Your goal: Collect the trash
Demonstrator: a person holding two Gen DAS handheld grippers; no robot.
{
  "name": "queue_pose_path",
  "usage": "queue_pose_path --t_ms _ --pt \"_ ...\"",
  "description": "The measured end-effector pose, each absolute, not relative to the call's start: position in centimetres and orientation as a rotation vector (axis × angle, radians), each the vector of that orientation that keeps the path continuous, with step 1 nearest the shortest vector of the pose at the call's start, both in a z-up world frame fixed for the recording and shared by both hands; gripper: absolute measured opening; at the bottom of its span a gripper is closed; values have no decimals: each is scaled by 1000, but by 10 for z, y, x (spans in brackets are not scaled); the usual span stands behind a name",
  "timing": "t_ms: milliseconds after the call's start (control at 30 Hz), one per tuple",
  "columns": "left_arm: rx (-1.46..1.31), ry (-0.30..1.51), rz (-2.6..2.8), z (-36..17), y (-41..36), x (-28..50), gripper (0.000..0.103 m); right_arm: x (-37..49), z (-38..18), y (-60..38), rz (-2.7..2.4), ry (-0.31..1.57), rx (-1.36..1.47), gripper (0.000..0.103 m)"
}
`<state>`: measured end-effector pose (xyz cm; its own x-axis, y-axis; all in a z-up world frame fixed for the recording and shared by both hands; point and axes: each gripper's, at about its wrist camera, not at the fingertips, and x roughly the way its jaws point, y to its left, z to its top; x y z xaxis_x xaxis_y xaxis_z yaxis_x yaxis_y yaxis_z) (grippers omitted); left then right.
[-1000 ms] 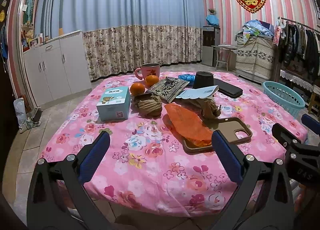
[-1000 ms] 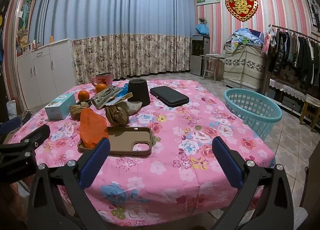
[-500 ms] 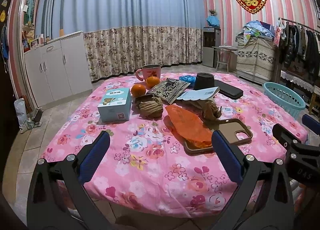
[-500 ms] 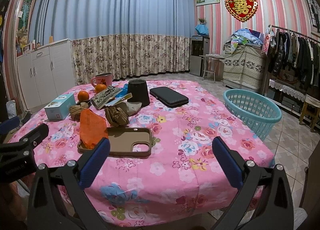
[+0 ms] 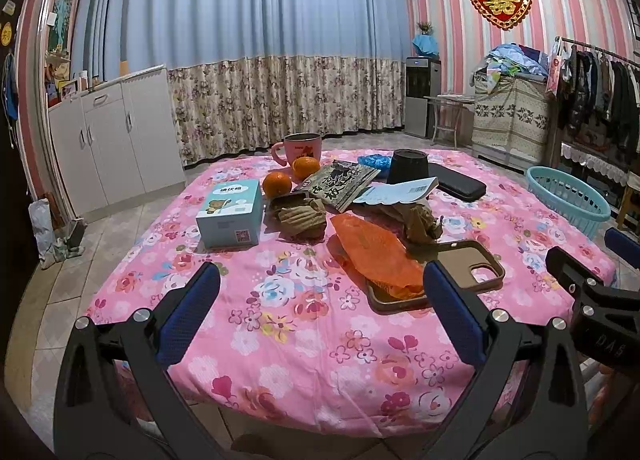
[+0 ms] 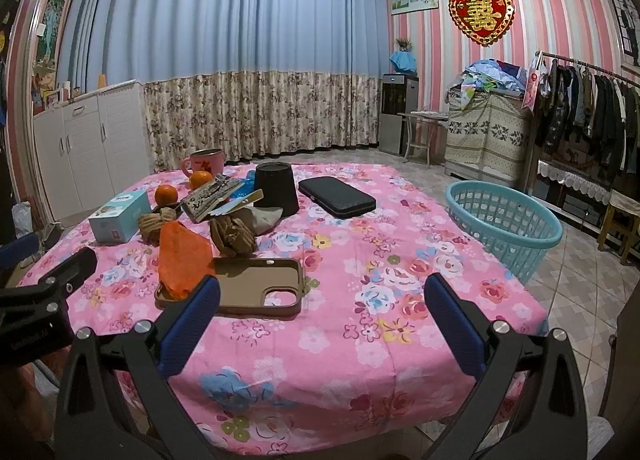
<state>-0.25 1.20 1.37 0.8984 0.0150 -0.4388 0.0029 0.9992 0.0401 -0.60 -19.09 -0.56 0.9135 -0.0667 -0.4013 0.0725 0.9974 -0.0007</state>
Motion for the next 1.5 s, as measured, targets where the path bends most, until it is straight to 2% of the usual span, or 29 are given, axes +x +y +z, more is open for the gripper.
queue_pose_path --t_ms 1500 --pt "49 427 6 17 11 -7 98 -10 -1 -191 -73 397 22 99"
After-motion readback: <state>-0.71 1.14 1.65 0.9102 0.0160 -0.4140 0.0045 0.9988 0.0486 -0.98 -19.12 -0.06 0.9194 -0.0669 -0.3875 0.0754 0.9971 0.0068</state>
